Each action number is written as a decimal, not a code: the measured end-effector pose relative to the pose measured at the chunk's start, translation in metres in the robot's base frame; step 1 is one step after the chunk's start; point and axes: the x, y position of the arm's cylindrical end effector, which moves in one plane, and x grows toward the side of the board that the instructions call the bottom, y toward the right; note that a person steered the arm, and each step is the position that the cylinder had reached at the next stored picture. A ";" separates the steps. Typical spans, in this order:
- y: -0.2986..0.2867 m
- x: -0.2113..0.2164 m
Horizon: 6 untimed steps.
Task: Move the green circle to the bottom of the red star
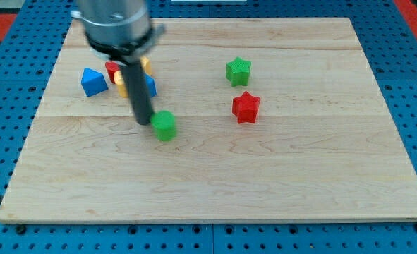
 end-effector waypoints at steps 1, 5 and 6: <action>0.063 0.020; 0.103 0.071; 0.076 0.046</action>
